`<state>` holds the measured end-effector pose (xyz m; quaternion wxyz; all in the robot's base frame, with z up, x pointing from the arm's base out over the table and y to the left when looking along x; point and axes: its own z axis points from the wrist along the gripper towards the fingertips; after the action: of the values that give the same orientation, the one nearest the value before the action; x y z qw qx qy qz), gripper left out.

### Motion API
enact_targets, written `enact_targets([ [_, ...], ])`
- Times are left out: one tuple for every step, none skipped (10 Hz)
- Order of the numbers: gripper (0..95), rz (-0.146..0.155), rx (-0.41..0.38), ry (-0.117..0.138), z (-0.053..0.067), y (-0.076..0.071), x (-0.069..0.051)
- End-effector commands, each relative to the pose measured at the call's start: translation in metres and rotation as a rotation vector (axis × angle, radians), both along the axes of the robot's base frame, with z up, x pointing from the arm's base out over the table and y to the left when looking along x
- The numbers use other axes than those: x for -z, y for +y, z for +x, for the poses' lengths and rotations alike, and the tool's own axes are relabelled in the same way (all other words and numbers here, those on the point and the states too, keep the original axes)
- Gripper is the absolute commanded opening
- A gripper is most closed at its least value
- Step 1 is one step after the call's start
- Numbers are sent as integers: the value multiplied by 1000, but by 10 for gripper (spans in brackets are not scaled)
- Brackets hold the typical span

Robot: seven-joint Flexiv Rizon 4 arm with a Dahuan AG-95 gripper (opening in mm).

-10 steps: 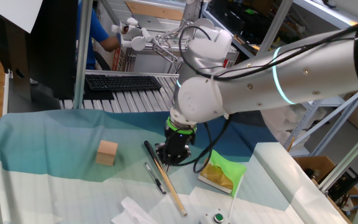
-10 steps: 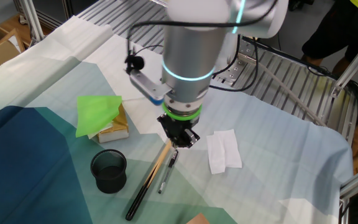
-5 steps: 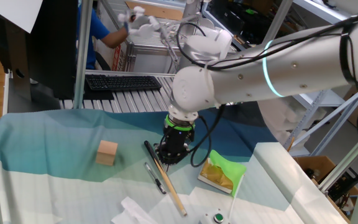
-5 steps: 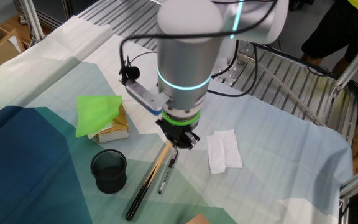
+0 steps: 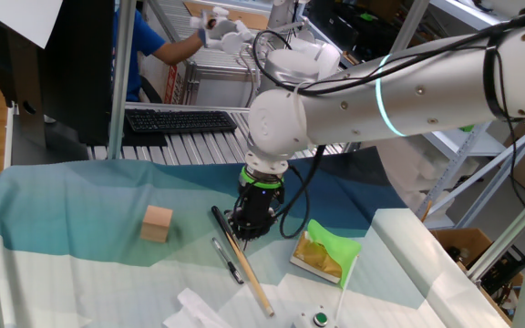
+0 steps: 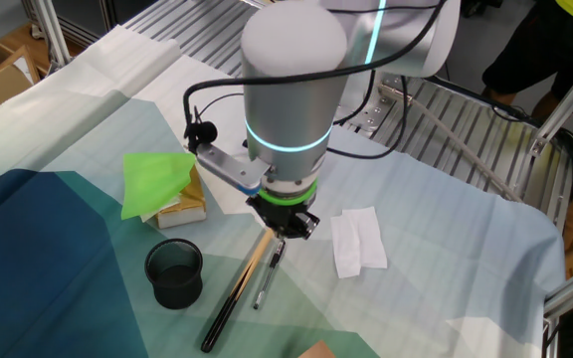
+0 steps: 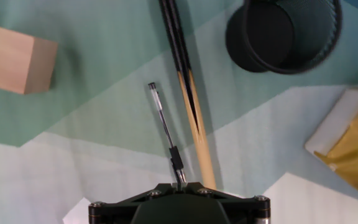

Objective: Put the pen into the pen holder

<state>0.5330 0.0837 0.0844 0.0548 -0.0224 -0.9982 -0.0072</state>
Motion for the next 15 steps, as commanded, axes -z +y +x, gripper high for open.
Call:
enact_targets([
  [0,7,-37,-4,1,1,0],
  [0,-9,-49,-3,1,1,0],
  [0,3,-58,-1,1,1,0],
  [0,8,-62,-1,1,1,0],
  [0,9,-70,-2,1,1,0],
  [0,11,-84,-6,1,1,0],
  [0,12,-90,-15,2,2,1],
  [0,14,-95,-23,3,3,3],
  [0,14,-98,-25,4,4,5],
  [0,13,-104,-25,5,5,6],
  [0,12,-111,-27,7,6,8],
  [0,10,-118,-28,8,8,11],
  [0,4,-125,-27,10,10,15],
  [0,1,-131,-26,12,11,17],
  [0,-2,-137,-25,12,12,19],
])
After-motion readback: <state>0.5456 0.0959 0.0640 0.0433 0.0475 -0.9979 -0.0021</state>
